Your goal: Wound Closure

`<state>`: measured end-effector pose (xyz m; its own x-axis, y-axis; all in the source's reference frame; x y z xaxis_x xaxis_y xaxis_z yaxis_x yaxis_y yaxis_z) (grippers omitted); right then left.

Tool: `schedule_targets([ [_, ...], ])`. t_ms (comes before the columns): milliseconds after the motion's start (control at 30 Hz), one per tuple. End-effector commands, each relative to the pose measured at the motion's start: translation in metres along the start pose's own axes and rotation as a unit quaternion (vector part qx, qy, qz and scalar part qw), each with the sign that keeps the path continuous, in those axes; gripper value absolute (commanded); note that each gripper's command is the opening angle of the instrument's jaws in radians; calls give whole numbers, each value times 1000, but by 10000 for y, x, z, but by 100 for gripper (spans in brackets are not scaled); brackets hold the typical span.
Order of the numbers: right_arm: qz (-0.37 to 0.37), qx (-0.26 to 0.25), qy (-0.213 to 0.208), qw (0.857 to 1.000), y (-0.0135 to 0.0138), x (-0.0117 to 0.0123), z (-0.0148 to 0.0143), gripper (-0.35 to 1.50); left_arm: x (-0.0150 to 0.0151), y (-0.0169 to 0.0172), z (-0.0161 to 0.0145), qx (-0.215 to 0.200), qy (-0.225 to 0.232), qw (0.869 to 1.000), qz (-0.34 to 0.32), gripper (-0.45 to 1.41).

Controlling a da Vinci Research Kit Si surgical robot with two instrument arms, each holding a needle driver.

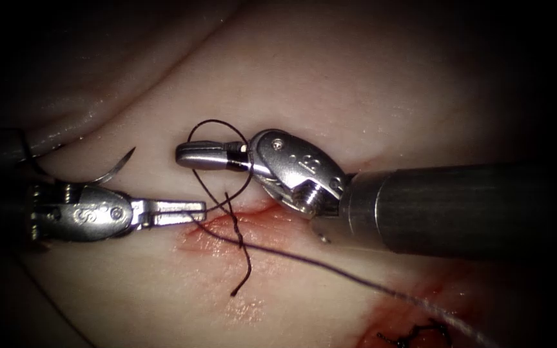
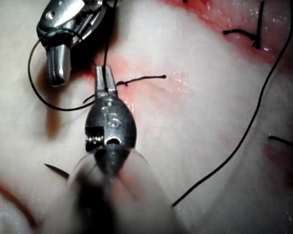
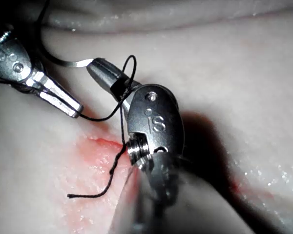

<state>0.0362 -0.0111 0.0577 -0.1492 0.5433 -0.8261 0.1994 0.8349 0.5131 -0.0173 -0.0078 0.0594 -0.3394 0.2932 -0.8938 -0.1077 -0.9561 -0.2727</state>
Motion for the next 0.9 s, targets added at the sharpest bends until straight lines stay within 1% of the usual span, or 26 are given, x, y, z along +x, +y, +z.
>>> schedule_targets([
  [33,1,5,1,1000,-2,-8,4,-35,-4,3,6,-1,0,1000,-1,-45],
  [133,3,37,-2,999,-5,-7,-1,-35,-1,2,4,-3,0,1000,-2,-45],
  [233,4,80,-37,996,-14,-10,-3,-35,2,0,0,-2,2,1000,-8,-45],
  [267,4,80,-37,996,-14,-10,-3,-35,2,0,0,-2,2,1000,-8,-45],
  [433,4,119,-56,991,-30,-10,-1,-35,1,-5,-3,-1,2,1000,-6,-45],
  [500,4,139,-61,988,-36,-10,1,-35,0,-7,-2,6,-2,1000,-5,-45],
  [600,3,176,-80,981,-45,-10,5,-35,-2,-11,-1,11,-5,1000,-5,-45],
  [767,-5,224,-125,967,-55,-11,11,-35,-3,-14,2,12,-5,1000,-6,-45],
  [800,-7,235,-133,963,-56,-11,12,-35,-3,-14,2,13,-5,1000,-6,-45],
  [867,-13,262,-168,950,-59,-13,13,-35,-3,-15,3,13,-6,1000,-6,-45],
  [900,-13,262,-168,950,-59,-13,13,-35,-3,-15,3,13,-6,1000,-6,-45],
])
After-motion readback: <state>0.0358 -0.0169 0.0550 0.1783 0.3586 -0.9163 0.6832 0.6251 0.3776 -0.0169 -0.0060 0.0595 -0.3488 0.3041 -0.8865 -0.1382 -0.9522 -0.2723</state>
